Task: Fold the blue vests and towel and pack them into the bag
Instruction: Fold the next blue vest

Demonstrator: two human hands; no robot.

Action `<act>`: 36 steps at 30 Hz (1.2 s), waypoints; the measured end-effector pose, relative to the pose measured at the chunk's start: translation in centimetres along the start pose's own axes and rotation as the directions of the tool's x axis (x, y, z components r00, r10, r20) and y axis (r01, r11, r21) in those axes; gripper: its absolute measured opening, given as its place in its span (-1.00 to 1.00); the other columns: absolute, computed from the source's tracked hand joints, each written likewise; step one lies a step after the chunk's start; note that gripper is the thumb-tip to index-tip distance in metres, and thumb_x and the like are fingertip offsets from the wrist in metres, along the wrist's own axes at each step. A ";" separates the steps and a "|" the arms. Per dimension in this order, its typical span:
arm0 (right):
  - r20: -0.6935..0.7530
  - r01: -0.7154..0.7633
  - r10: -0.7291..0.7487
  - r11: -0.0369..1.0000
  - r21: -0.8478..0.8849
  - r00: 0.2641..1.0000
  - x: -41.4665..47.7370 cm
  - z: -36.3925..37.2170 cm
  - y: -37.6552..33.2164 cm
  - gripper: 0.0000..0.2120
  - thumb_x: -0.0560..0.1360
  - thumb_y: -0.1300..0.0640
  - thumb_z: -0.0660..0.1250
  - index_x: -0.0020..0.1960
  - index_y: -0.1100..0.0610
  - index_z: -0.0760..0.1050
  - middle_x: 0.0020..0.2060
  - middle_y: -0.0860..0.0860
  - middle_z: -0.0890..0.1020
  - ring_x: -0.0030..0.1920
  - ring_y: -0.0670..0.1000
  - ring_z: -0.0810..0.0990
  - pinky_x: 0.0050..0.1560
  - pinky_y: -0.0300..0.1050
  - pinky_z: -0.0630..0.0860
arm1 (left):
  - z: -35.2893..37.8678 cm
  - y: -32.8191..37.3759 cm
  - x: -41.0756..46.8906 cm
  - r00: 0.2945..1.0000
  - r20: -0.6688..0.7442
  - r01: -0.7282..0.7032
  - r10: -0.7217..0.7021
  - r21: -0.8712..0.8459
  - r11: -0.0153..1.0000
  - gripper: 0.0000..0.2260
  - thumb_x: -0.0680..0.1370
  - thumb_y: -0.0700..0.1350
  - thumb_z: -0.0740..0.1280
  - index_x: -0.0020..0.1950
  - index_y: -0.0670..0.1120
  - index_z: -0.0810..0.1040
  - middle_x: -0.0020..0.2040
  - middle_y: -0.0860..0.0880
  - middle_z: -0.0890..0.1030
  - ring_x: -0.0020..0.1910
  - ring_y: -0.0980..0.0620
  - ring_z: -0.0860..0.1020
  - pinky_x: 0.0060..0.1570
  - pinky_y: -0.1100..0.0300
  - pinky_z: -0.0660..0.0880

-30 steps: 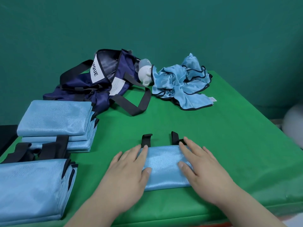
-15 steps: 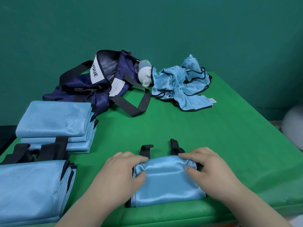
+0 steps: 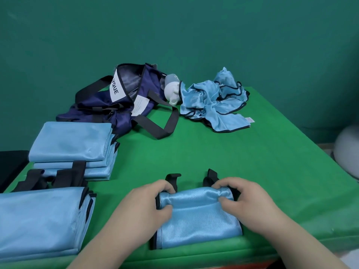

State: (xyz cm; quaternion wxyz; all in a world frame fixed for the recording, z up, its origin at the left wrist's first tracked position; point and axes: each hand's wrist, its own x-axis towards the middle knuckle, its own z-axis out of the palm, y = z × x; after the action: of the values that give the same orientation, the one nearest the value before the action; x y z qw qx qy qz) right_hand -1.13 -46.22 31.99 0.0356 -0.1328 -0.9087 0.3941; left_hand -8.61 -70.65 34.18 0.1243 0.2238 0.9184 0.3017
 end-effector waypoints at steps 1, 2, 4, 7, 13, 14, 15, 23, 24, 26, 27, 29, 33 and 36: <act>-0.009 -0.017 0.018 0.998 0.062 1.000 -0.2 -0.1 -0.1 -0.71 0.41 0.19 0.43 -0.11 -0.24 0.62 -0.15 -0.25 0.68 -0.22 -0.06 0.62 -0.16 -0.17 0.52 | -0.2 0.0 -0.2 1.000 0.005 0.014 -0.013 -0.067 0.998 -0.83 0.52 0.00 0.40 0.00 0.25 0.49 -0.45 0.18 0.48 -0.54 0.10 0.31 -0.52 0.30 0.18; -0.015 -0.026 0.028 0.992 0.122 0.999 -0.5 -0.2 -0.4 -0.69 0.41 0.21 0.43 -0.11 -0.23 0.64 -0.18 -0.18 0.69 -0.27 -0.04 0.59 -0.21 -0.16 0.50 | -0.5 0.1 -0.4 1.000 0.007 0.027 -0.026 -0.141 0.990 -0.81 0.51 0.00 0.41 0.00 0.28 0.51 -0.46 0.11 0.48 -0.53 0.11 0.29 -0.49 0.28 0.20; -0.022 -0.029 0.035 0.967 0.255 0.999 -1.0 -0.4 -1.2 -0.63 0.43 0.28 0.43 -0.10 -0.23 0.66 -0.22 -0.05 0.71 -0.28 -0.04 0.55 -0.21 -0.14 0.46 | -1.4 0.2 -1.1 0.999 -0.007 0.042 -0.045 -0.264 0.964 -0.76 0.49 -0.01 0.44 0.01 0.34 0.51 -0.45 0.04 0.48 -0.50 0.09 0.29 -0.43 0.20 0.23; -0.012 -0.018 0.025 0.913 0.408 1.000 -2.0 -0.4 -3.4 -0.60 0.44 0.38 0.42 -0.13 -0.16 0.69 -0.21 0.06 0.72 -0.26 -0.01 0.55 -0.15 -0.09 0.43 | -3.4 0.1 -3.0 0.997 -0.040 0.041 -0.060 -0.375 0.926 -0.72 0.48 -0.05 0.47 -0.02 0.35 0.56 -0.46 0.04 0.48 -0.46 0.05 0.30 -0.38 0.19 0.21; 0.042 0.060 -0.097 0.841 0.537 0.994 -2.5 3.3 -10.8 -0.70 0.40 0.36 0.46 -0.12 -0.05 0.72 -0.17 0.17 0.71 -0.22 0.05 0.55 -0.07 -0.01 0.39 | -10.6 -3.1 -8.4 0.971 -0.179 0.064 -0.159 -0.447 0.892 -0.77 0.47 -0.10 0.50 -0.06 0.26 0.67 -0.38 0.07 0.42 -0.34 0.03 0.35 -0.31 0.20 0.25; 0.048 0.073 -0.118 0.835 0.545 0.992 -2.4 4.2 -12.3 -0.74 0.38 0.31 0.48 -0.12 -0.05 0.72 -0.17 0.19 0.70 -0.23 0.06 0.53 -0.08 -0.01 0.38 | -11.9 -3.7 -9.2 0.959 -0.218 0.064 -0.180 -0.454 0.889 -0.78 0.47 -0.10 0.49 -0.06 0.25 0.68 -0.33 0.05 0.45 -0.31 0.04 0.39 -0.26 0.19 0.29; 0.054 0.083 -0.136 0.828 0.554 0.989 -2.3 5.1 -14.0 -0.75 0.37 0.28 0.49 -0.12 -0.06 0.72 -0.17 0.19 0.70 -0.24 0.06 0.52 -0.10 -0.02 0.36 | -13.2 -4.5 -9.9 0.946 -0.254 0.066 -0.203 -0.462 0.885 -0.79 0.48 -0.11 0.48 -0.07 0.24 0.70 -0.28 0.01 0.50 -0.27 0.06 0.43 -0.20 0.18 0.34; 0.029 0.090 -0.130 0.815 0.573 0.991 0.0 13.0 -24.1 -0.78 0.39 0.30 0.47 -0.18 -0.03 0.70 -0.25 0.03 0.71 -0.35 0.00 0.49 -0.30 -0.18 0.40 | -20.5 -13.0 -10.4 0.866 -0.362 0.153 -0.346 -0.466 0.872 -0.76 0.39 -0.12 0.43 -0.07 0.21 0.72 -0.03 -0.09 0.71 0.00 -0.21 0.65 0.16 -0.20 0.56; 0.021 0.088 -0.118 0.837 0.540 0.993 0.4 13.9 -24.6 -0.78 0.40 0.30 0.46 -0.16 -0.03 0.69 -0.29 0.00 0.69 -0.41 -0.03 0.44 -0.39 -0.23 0.36 | -20.8 -14.0 -9.9 0.860 -0.361 0.176 -0.360 -0.454 0.874 -0.75 0.40 -0.14 0.42 -0.07 0.21 0.72 -0.04 -0.08 0.71 -0.03 -0.20 0.66 0.15 -0.21 0.56; 0.013 0.079 -0.096 0.884 0.461 0.995 1.1 15.8 -25.1 -0.78 0.42 0.29 0.42 -0.09 -0.02 0.68 -0.35 -0.04 0.63 -0.50 -0.06 0.37 -0.52 -0.28 0.29 | -20.6 -15.8 -8.9 0.864 -0.336 0.220 -0.375 -0.418 0.881 -0.74 0.39 -0.11 0.40 -0.04 0.22 0.71 -0.01 -0.12 0.70 -0.17 -0.12 0.62 0.10 -0.14 0.58; 0.017 0.081 -0.095 0.915 0.394 0.995 1.3 16.7 -25.0 -0.78 0.43 0.27 0.39 -0.04 -0.01 0.67 -0.34 -0.06 0.62 -0.55 -0.09 0.36 -0.54 -0.30 0.27 | -20.2 -16.6 -8.5 0.874 -0.312 0.240 -0.372 -0.388 0.890 -0.74 0.41 -0.11 0.39 0.00 0.20 0.70 0.01 -0.13 0.69 -0.21 -0.04 0.57 0.01 -0.04 0.61; 0.029 0.124 -0.133 0.970 0.209 0.991 1.4 18.1 -24.4 -0.75 0.46 0.22 0.34 0.06 -0.03 0.64 -0.11 -0.09 0.62 -0.53 -0.15 0.41 -0.51 -0.36 0.28 | -19.1 -17.9 -7.8 0.883 -0.285 0.292 -0.373 -0.288 0.912 -0.71 0.48 -0.13 0.36 0.11 0.17 0.66 0.03 -0.06 0.70 -0.31 0.04 0.49 -0.26 0.15 0.51; 0.002 0.189 -0.190 0.977 0.098 0.982 1.1 19.2 -23.5 -0.70 0.52 0.20 0.32 0.20 -0.01 0.60 0.12 -0.09 0.46 -0.31 -0.20 0.47 -0.36 -0.45 0.37 | -17.9 -18.7 -7.8 0.878 -0.333 0.300 -0.344 -0.179 0.937 -0.72 0.56 -0.06 0.33 0.25 0.17 0.58 0.08 0.12 0.61 -0.40 0.07 0.47 -0.37 0.16 0.54; -0.032 0.212 -0.210 0.974 0.084 0.977 1.4 19.1 -23.4 -0.71 0.51 0.20 0.33 0.18 -0.04 0.60 0.11 -0.11 0.48 -0.33 -0.18 0.49 -0.38 -0.41 0.33 | -17.6 -18.7 -8.2 0.862 -0.399 0.268 -0.312 -0.165 0.949 -0.69 0.58 -0.02 0.33 0.32 0.13 0.55 -0.02 0.19 0.54 -0.52 0.21 0.45 -0.40 0.17 0.51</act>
State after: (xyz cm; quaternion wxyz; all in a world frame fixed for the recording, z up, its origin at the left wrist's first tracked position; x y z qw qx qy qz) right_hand -10.70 -74.70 35.80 0.0936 -0.0383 -0.8992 0.4258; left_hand -14.21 -96.87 37.41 -0.0208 0.0061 0.9296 0.3680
